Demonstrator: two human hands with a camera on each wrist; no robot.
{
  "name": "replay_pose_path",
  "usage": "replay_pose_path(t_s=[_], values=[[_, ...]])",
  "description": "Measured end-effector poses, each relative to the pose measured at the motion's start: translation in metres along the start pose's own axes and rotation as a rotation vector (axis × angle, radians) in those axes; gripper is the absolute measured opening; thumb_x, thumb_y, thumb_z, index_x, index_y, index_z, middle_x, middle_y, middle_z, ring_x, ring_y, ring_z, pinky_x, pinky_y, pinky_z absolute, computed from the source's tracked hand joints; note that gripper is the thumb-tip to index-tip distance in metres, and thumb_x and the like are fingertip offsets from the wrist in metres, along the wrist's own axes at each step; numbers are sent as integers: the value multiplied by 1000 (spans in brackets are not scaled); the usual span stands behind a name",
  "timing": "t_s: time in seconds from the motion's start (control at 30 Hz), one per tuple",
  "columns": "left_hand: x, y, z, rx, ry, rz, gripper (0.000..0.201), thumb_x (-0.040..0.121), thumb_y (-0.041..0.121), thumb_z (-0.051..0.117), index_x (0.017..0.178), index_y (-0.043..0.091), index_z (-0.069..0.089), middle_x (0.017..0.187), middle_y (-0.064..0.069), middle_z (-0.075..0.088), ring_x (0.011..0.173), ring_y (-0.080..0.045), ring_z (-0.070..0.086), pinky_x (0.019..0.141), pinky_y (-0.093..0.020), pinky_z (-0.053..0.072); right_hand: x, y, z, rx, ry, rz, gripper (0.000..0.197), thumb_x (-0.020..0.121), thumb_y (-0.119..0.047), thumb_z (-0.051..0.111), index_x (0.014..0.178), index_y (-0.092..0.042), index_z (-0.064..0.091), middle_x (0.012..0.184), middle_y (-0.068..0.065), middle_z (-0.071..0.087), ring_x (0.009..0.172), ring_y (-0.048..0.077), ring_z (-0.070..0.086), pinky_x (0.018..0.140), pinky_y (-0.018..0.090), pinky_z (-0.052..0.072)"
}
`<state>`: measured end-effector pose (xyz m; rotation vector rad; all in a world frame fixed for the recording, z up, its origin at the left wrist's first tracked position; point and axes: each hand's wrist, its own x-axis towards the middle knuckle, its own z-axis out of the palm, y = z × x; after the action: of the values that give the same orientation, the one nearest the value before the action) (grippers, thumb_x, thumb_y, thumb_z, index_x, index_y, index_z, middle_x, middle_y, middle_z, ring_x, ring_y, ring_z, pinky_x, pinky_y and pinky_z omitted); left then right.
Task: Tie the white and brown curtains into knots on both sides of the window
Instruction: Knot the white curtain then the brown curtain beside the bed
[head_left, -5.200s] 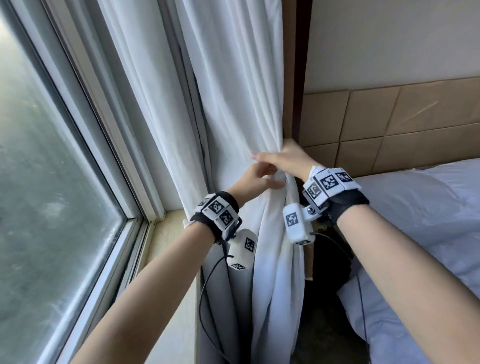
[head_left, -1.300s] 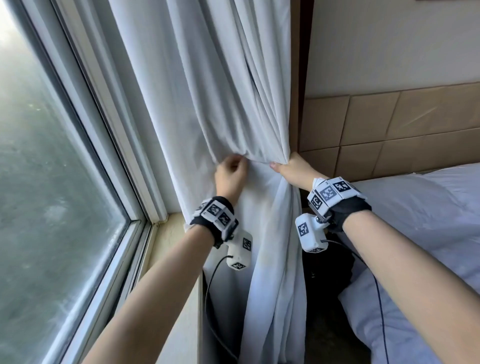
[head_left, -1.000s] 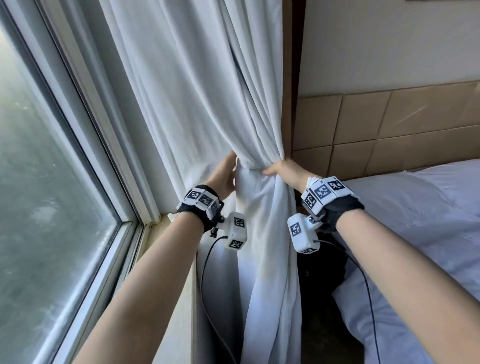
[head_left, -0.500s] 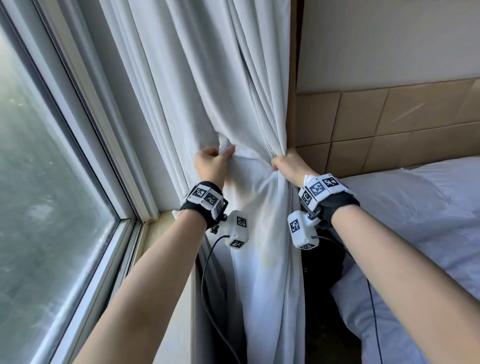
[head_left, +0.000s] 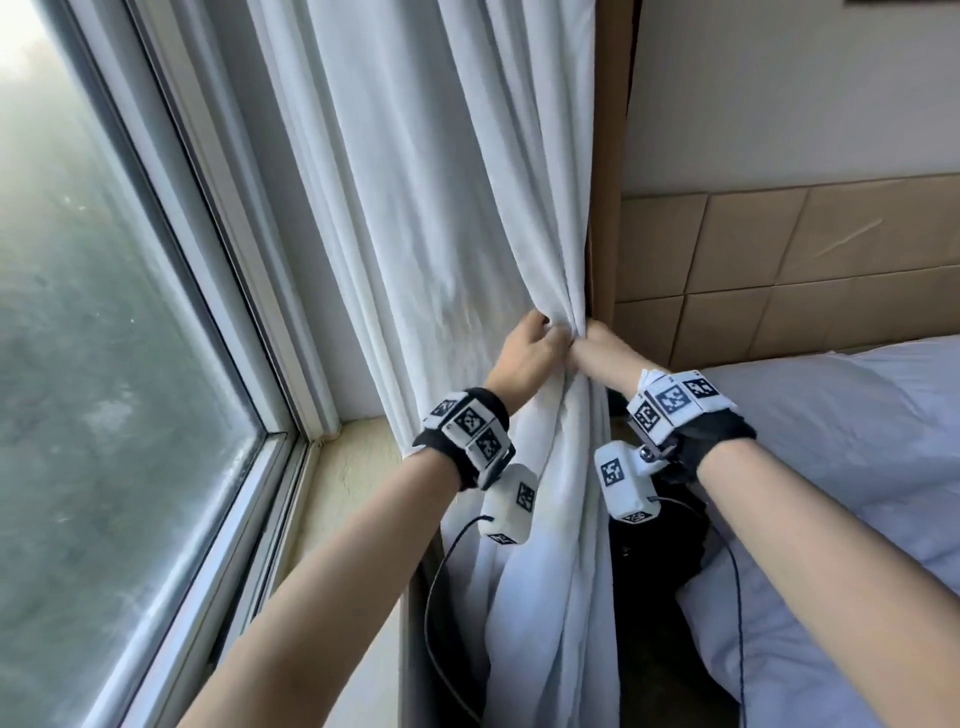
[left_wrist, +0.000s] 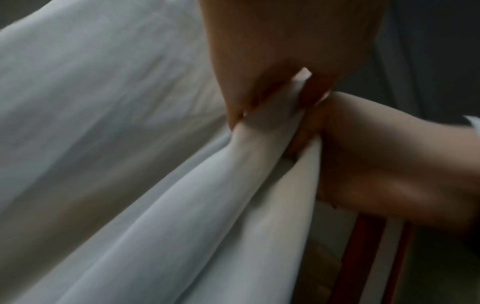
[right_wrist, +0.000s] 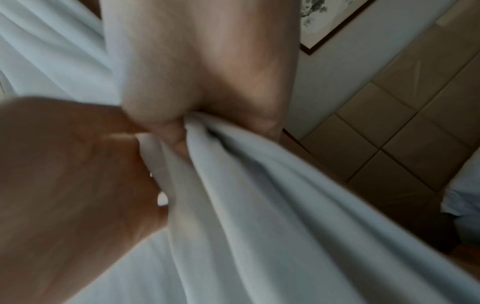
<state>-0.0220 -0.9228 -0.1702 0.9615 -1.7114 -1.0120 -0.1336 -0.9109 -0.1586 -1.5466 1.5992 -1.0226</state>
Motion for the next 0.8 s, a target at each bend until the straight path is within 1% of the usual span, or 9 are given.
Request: replay_pose_path(t_s=[0.1,0.2,0.23,0.33,0.43,0.53,0.63,0.73,0.8], values=[[9,-1,-12,-168,-123,-150,17,84,30,53,84,13,57,79,-3,54,79,-19,53,76,-31,42,-1,2,-14,38,-143,-30,59,64,-16,72,121,-9,59,111,8,67,106,19,63,90,29,50],[7,-4,-22,-123,-279,-151,49,96,49,40,123,14,60,122,-5,62,118,-17,55,100,-33,38,7,13,-22,-78,28,-10,58,64,-31,78,117,-12,66,111,7,69,107,21,64,98,38,49],[8,-5,-25,-82,-269,-104,52,98,53,33,123,17,62,125,-1,63,120,-13,54,102,-30,39,11,19,-22,-106,101,5,59,64,-35,75,118,-12,65,112,8,68,107,23,63,97,38,49],[14,-5,-42,-113,119,38,38,101,38,41,96,18,73,101,-2,73,92,-9,66,86,-25,52,11,22,-21,-143,161,58,48,77,-19,71,121,-4,58,114,11,63,108,25,59,91,31,47],[29,-26,-67,-108,432,-32,23,92,28,60,108,14,70,98,-2,68,87,-11,61,84,-33,53,5,17,-25,-49,71,141,56,75,-7,71,125,-4,46,115,7,56,110,22,53,95,32,42],[31,-44,-71,-115,167,-203,53,89,43,63,138,32,47,134,-2,49,115,-15,50,92,-36,42,1,12,-27,-15,59,170,59,65,3,64,119,-3,44,114,9,54,107,24,50,89,30,41],[31,-39,-45,-249,-75,-270,51,92,51,52,141,47,36,153,11,32,137,-14,33,108,-53,32,-2,3,-20,-19,85,168,42,66,14,56,103,-3,45,100,10,52,95,25,51,79,28,42],[36,-24,-25,-458,-182,-276,41,91,40,46,126,23,60,127,0,64,123,-19,54,111,-48,36,-3,-6,-12,-27,50,166,27,56,13,59,76,-3,49,82,12,55,81,28,54,66,24,44],[39,-17,-22,-491,-169,-289,45,92,31,43,126,8,59,124,-11,65,120,-25,58,109,-43,40,-4,-10,-10,-40,56,167,24,64,19,54,64,-4,46,70,10,52,73,28,53,57,22,41]])
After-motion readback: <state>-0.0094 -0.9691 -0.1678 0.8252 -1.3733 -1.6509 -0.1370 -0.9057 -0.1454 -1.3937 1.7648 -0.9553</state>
